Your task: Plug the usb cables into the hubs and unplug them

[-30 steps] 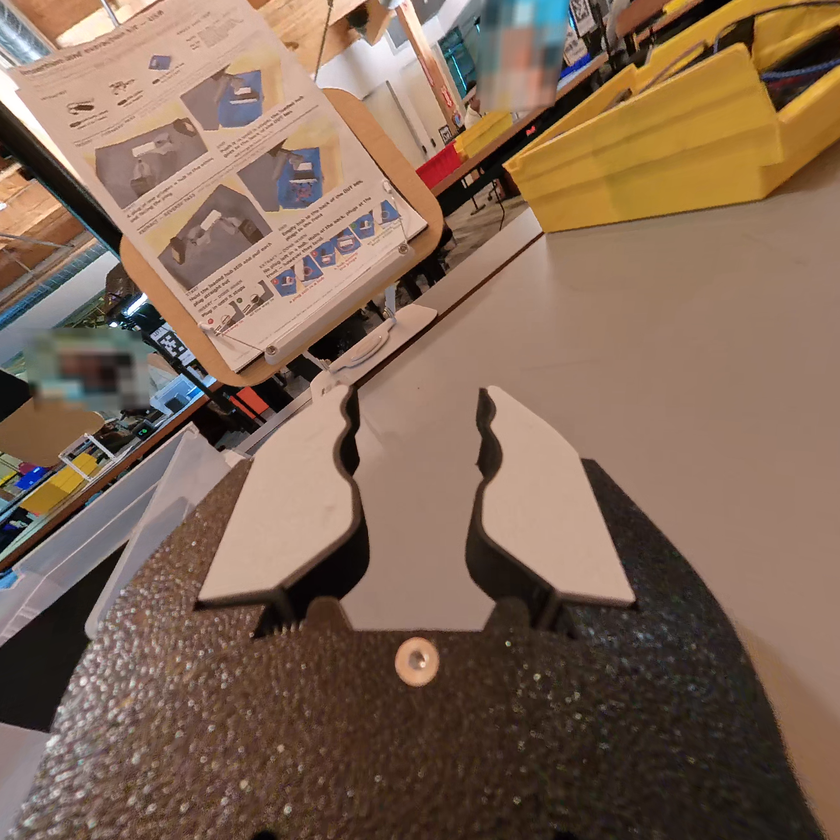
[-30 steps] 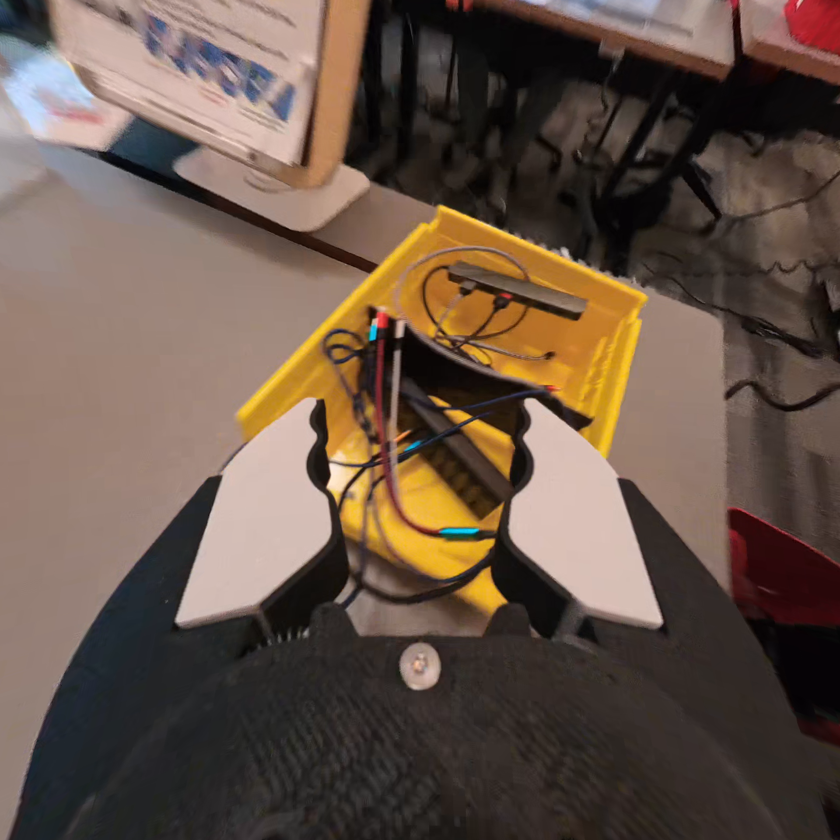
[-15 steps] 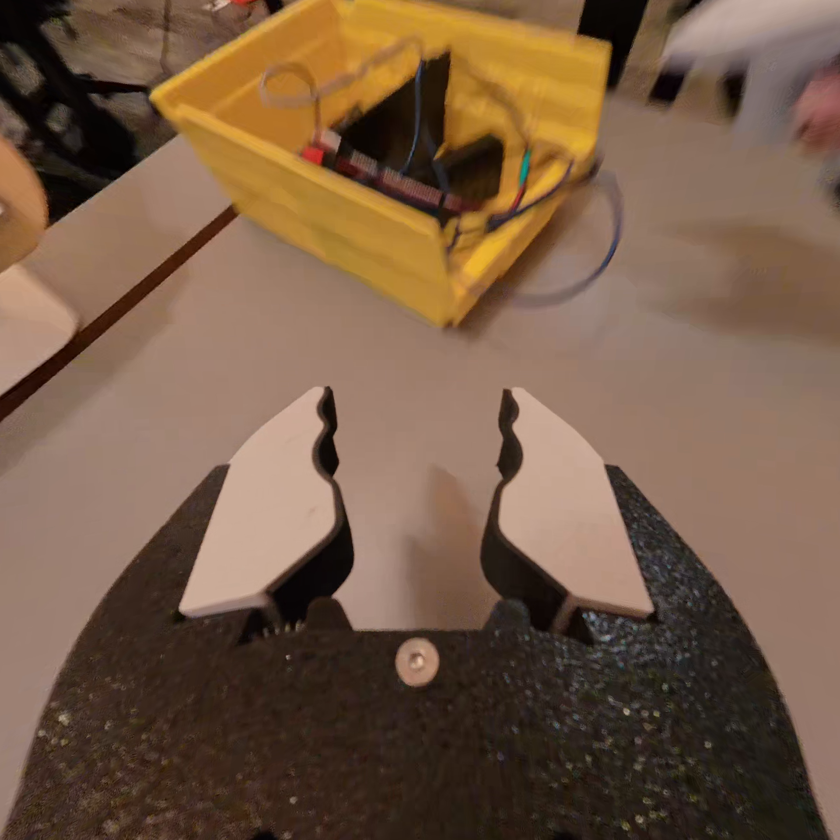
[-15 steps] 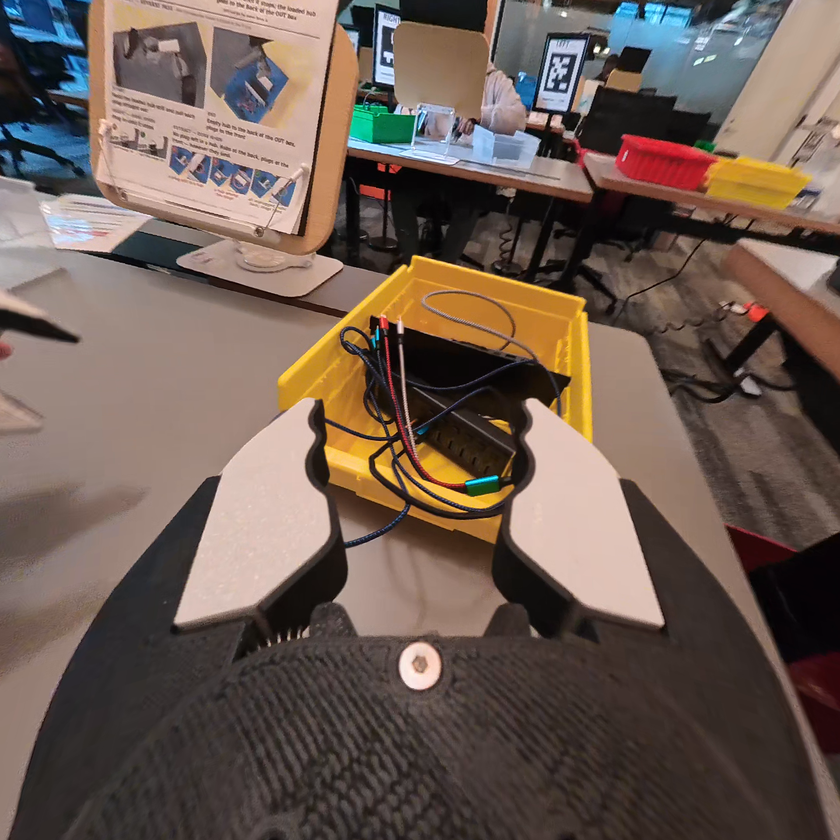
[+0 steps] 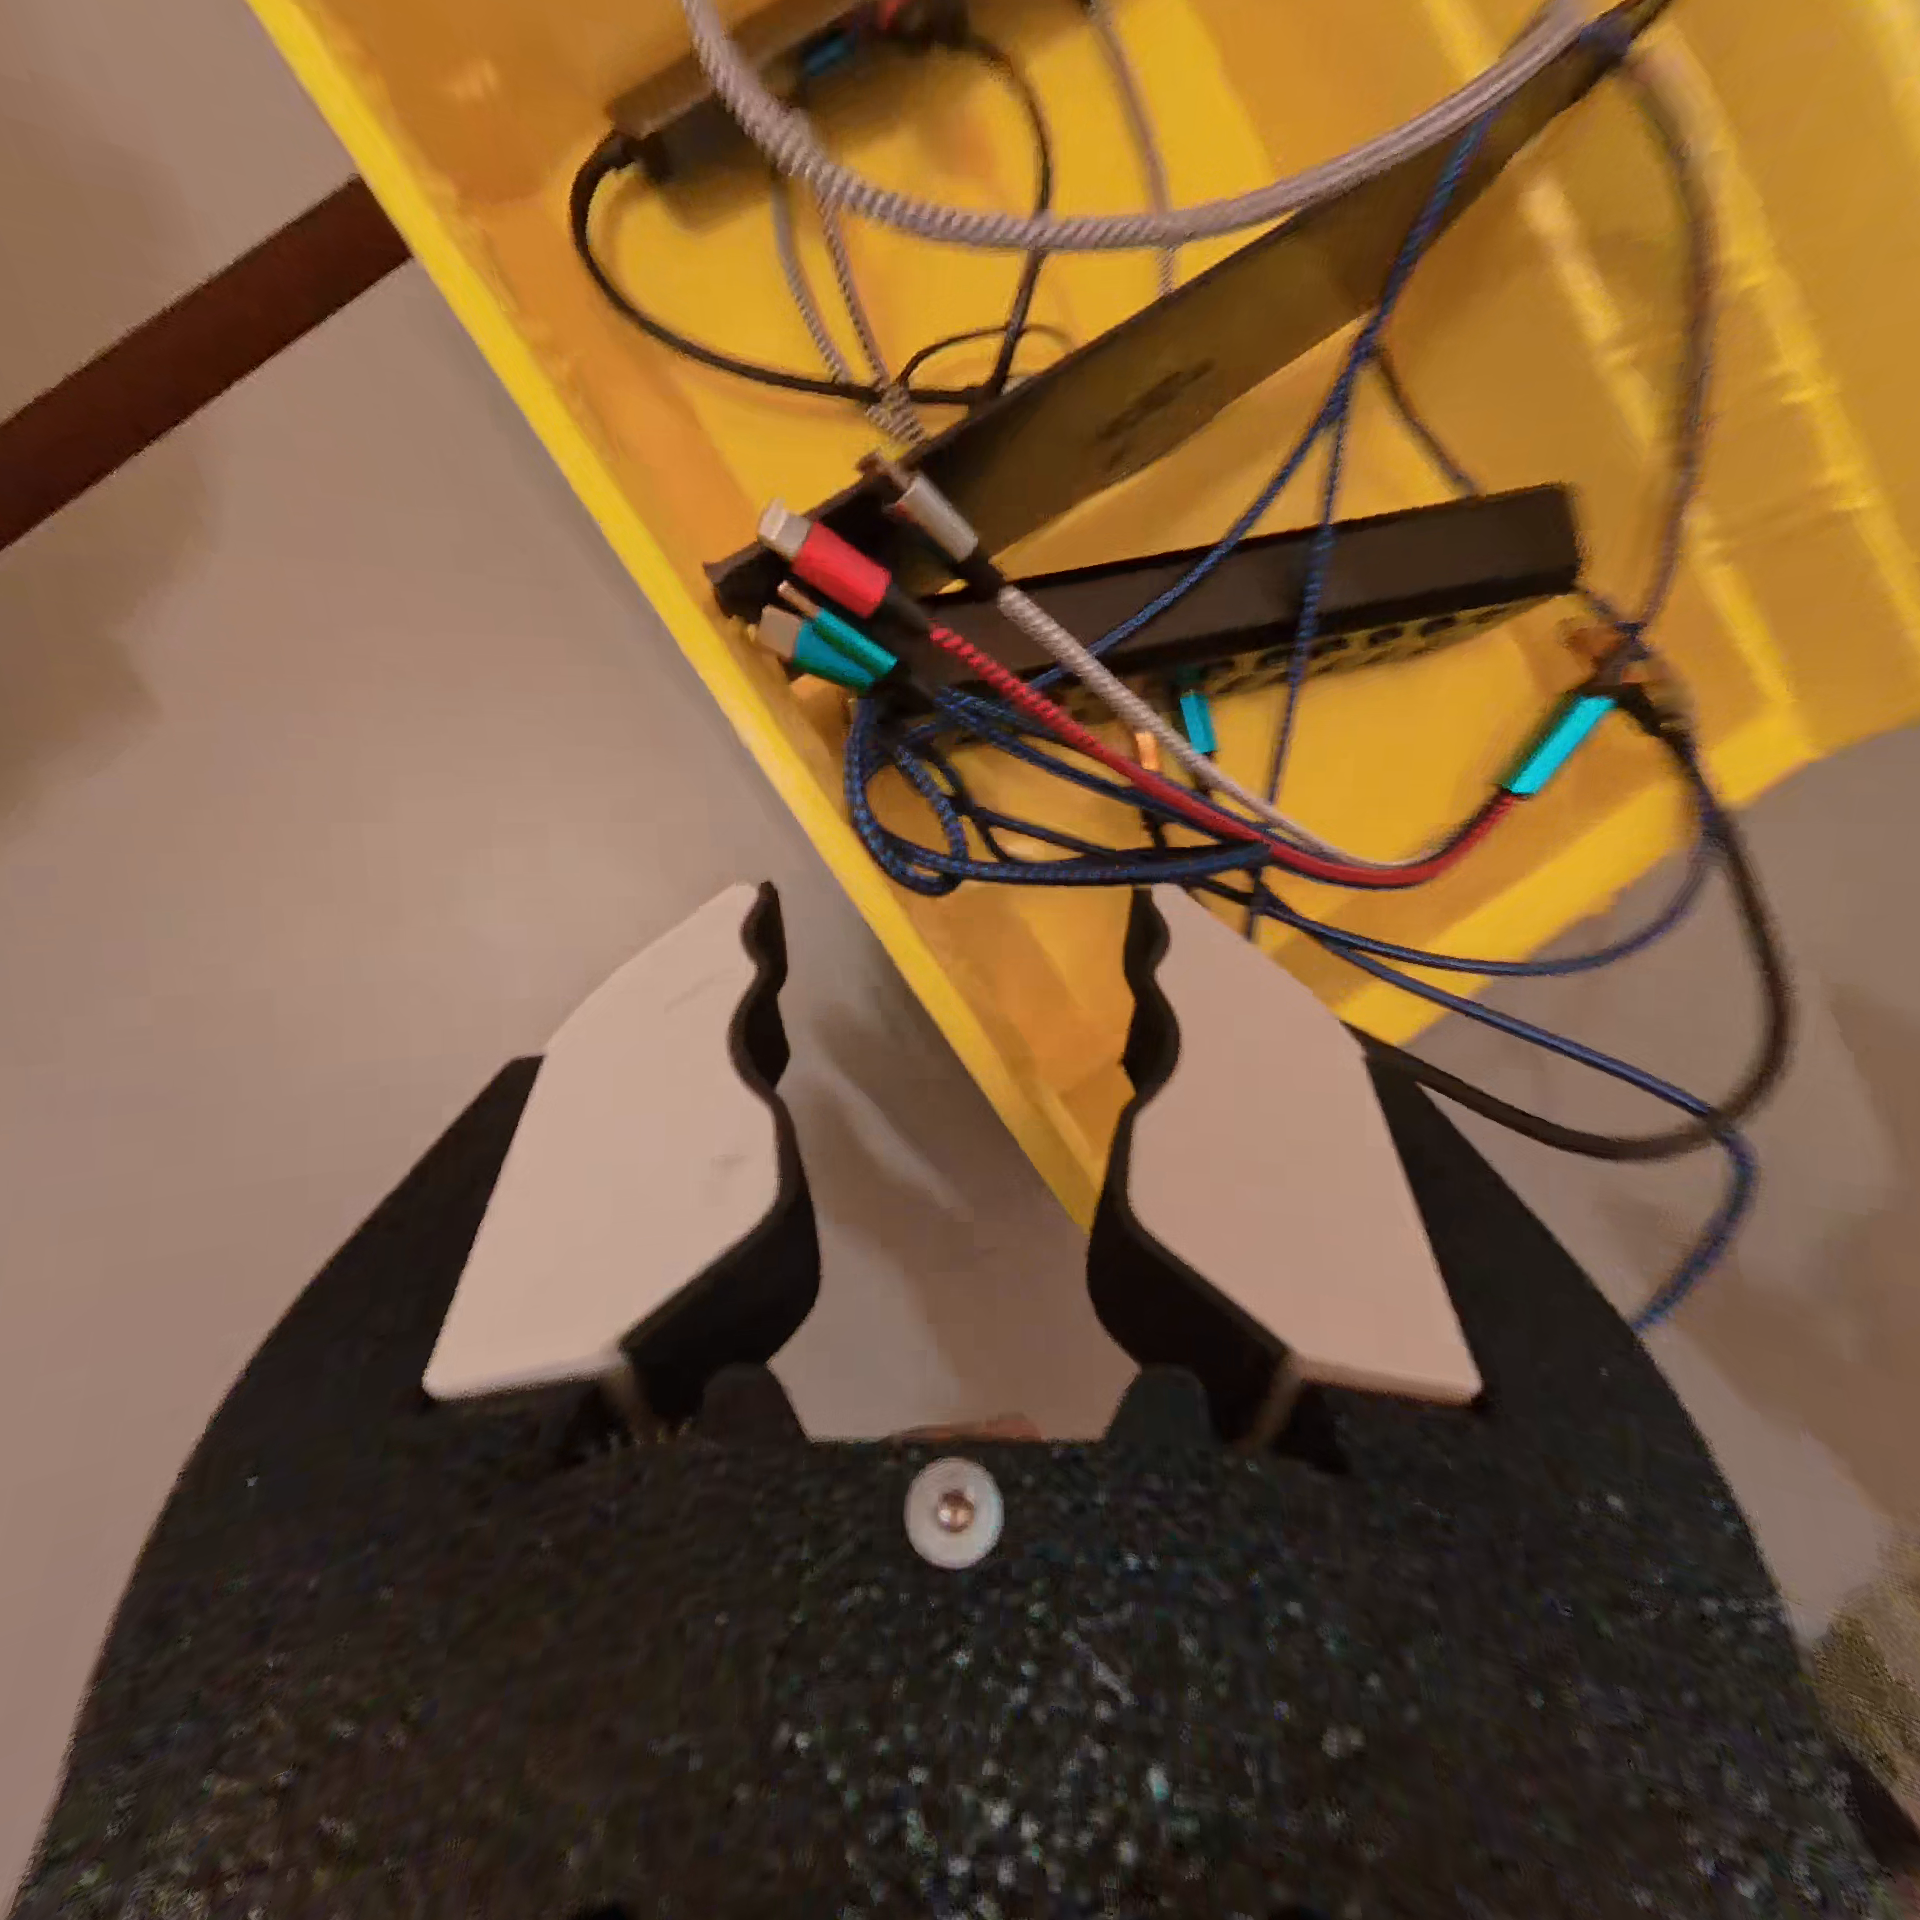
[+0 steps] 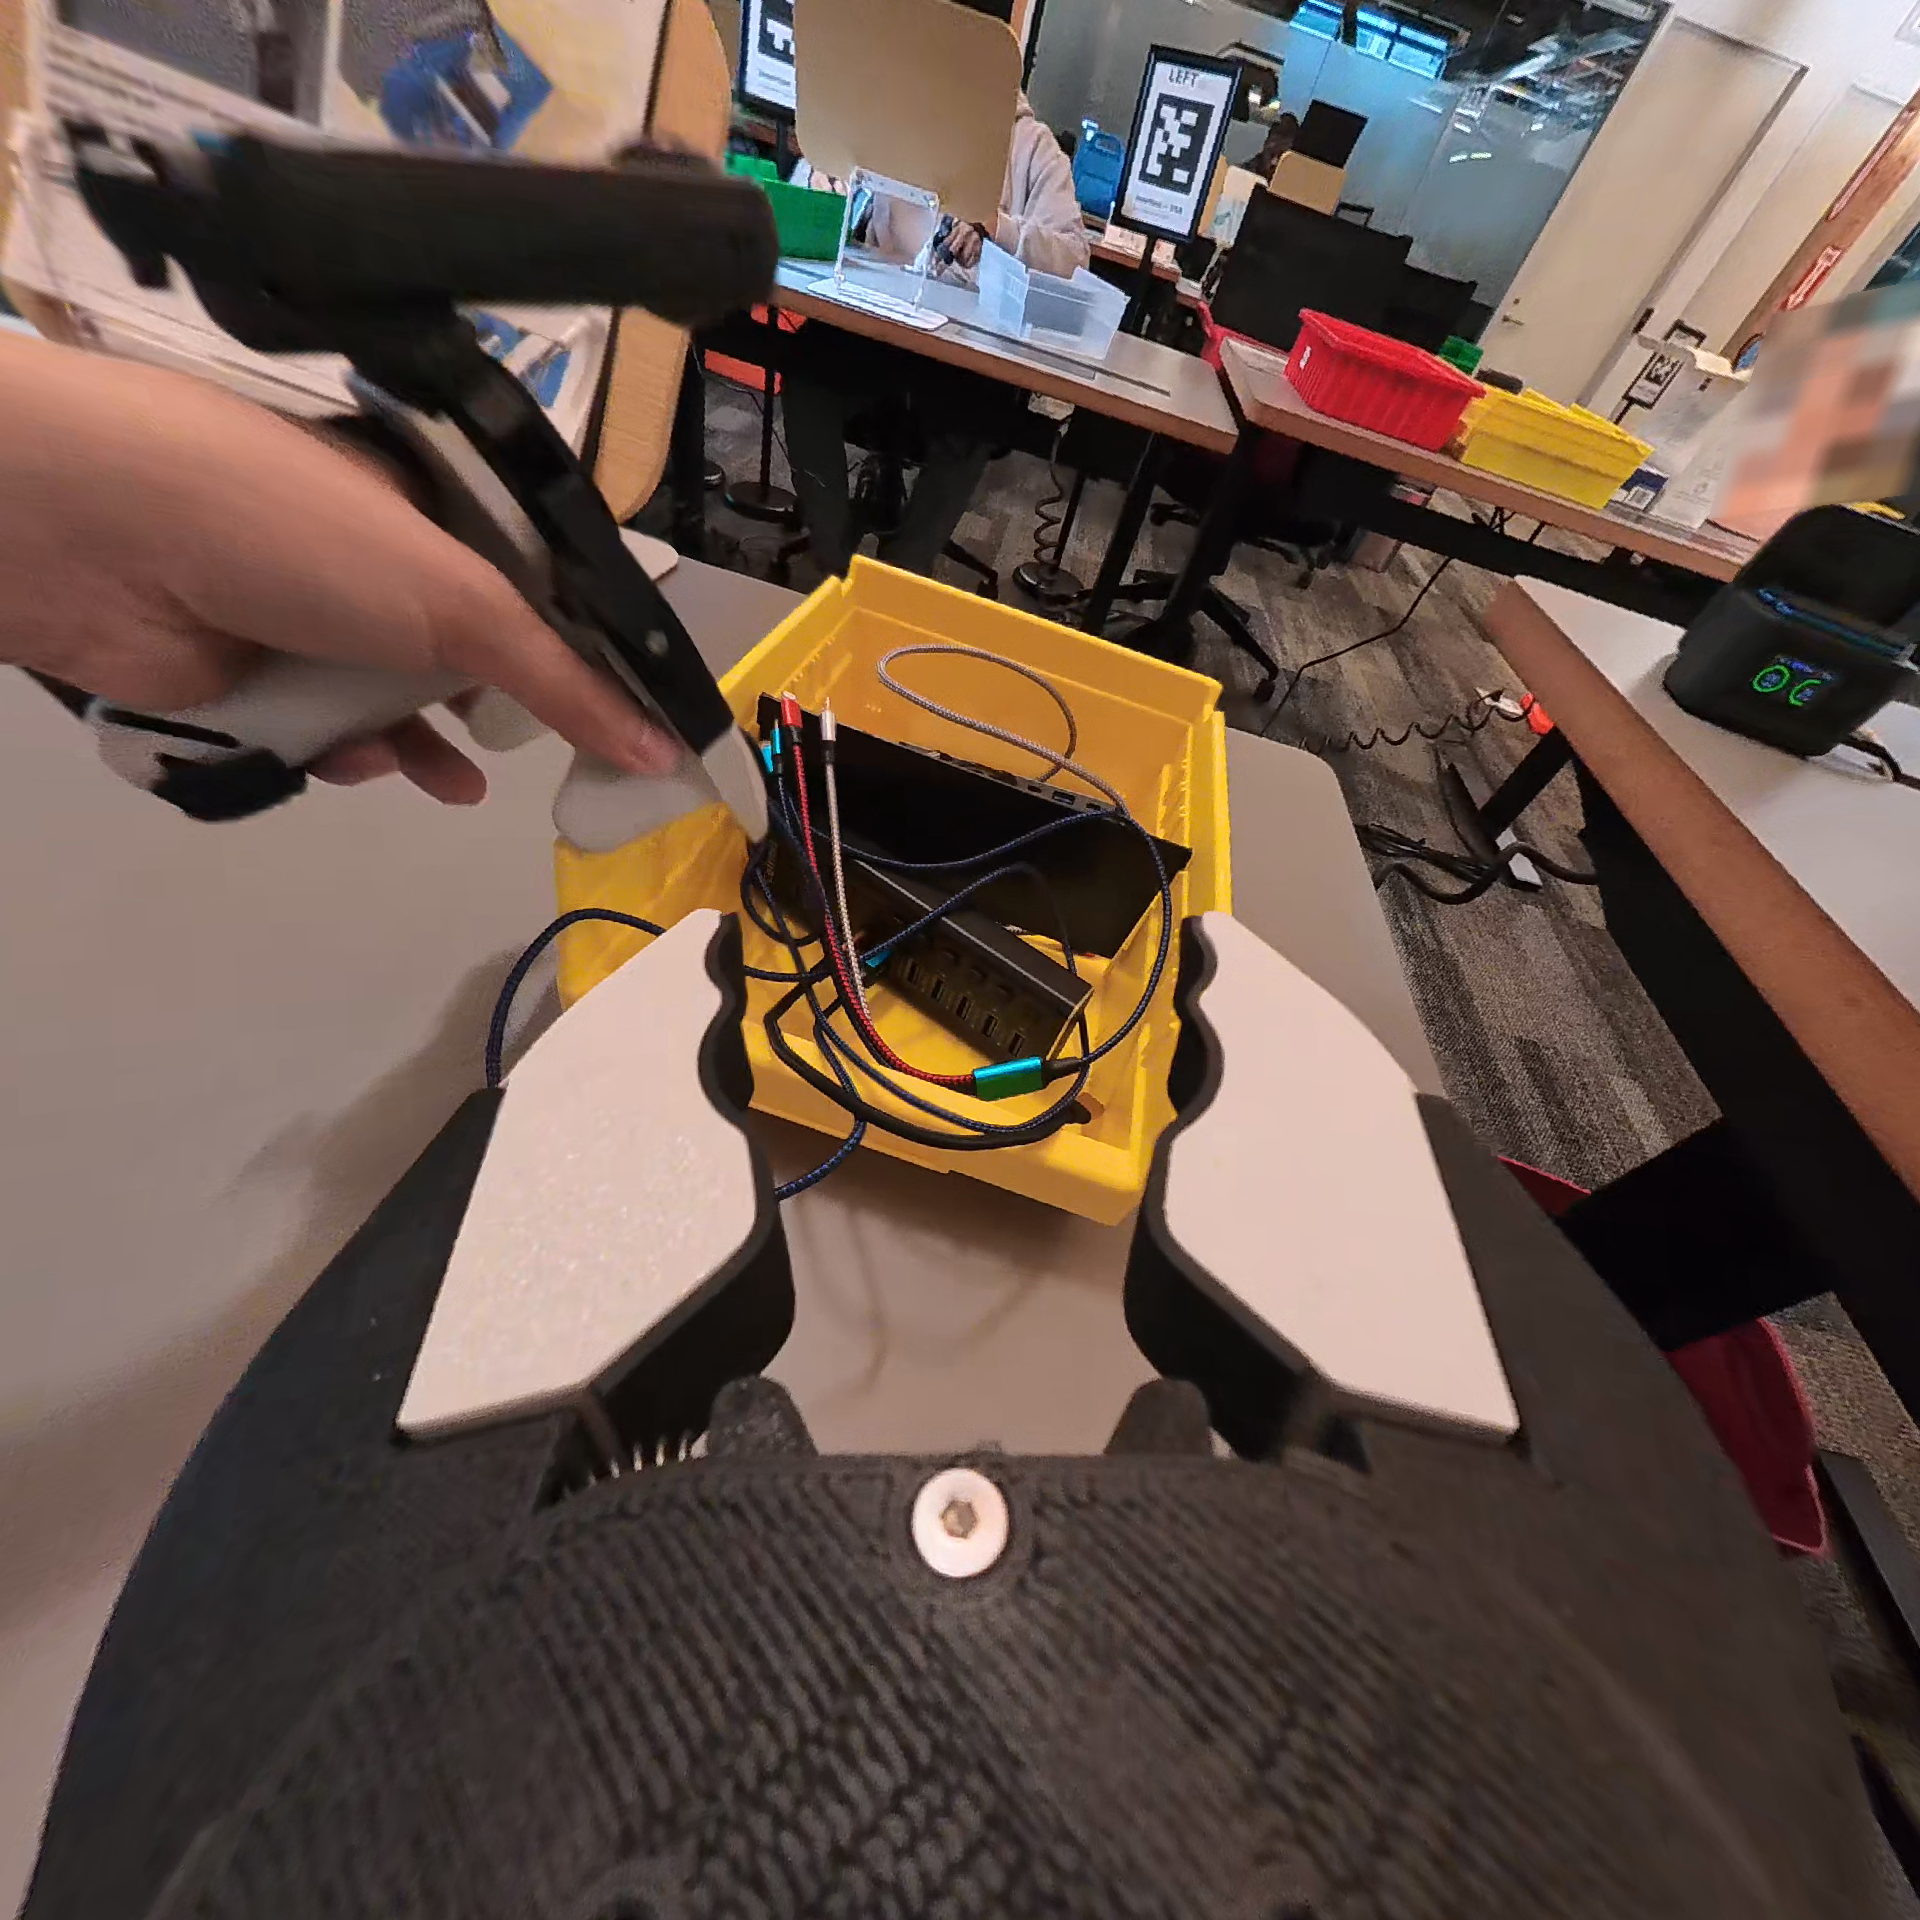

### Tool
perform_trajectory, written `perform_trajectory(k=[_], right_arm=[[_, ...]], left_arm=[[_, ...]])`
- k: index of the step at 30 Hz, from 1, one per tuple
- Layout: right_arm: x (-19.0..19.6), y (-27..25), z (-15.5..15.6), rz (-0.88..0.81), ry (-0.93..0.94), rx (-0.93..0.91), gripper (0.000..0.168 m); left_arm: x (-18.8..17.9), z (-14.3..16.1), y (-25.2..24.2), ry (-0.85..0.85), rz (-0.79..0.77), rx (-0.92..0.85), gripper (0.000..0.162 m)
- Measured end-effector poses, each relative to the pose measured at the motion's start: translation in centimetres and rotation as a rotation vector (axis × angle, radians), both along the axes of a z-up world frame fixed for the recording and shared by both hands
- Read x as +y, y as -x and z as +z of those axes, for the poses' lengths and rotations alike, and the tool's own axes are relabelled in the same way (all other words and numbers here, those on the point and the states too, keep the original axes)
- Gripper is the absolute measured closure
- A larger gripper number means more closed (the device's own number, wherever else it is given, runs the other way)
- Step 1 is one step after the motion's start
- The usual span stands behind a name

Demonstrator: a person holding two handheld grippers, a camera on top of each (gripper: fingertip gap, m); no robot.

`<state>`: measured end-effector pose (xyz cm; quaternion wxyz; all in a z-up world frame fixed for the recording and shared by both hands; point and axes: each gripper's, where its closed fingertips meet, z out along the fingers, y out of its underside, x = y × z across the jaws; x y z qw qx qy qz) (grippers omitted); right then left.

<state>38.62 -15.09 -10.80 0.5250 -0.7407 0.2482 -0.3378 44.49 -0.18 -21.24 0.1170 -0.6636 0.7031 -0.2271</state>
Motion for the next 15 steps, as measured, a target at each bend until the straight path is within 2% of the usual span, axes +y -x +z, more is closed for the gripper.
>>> perform_trajectory(k=[1, 2, 4, 6, 7, 8, 11, 15], right_arm=[[0.1, 0.0, 0.0, 0.001, 0.006, -0.004, 0.089], [0.2, 0.1, 0.0, 0.007, 0.011, -0.005, 0.089], [0.4, 0.3, -0.1, 0.016, 0.015, -0.002, 0.089], [0.5, 0.4, 0.0, 0.020, 0.017, -0.005, 0.089], [0.6, 0.4, 0.1, 0.024, 0.013, -0.006, 0.090], [0.6, 0.4, 0.1, 0.028, 0.010, -0.006, 0.090], [0.8, 0.5, 0.1, 0.041, 0.010, -0.005, 0.090], [1.0, 0.9, 0.5, 0.065, -0.010, -0.002, 0.091]], left_arm=[[0.2, -0.9, -0.1, -0.020, 0.016, 0.026, 0.092], [0.3, -1.7, -0.2, -0.020, 0.038, 0.045, 0.097], [0.3, -3.2, -0.3, -0.005, 0.070, 0.070, 0.110], [0.2, -4.7, -0.1, 0.007, 0.076, 0.087, 0.135], [0.8, -4.9, -0.2, -0.034, 0.080, 0.060, 0.139], [1.4, -4.8, -0.4, -0.081, 0.075, 0.035, 0.140], [2.2, -4.7, 0.5, -0.072, 0.049, 0.025, 0.143], [4.5, -4.8, 4.5, -0.086, -0.064, 0.033, 0.144]])
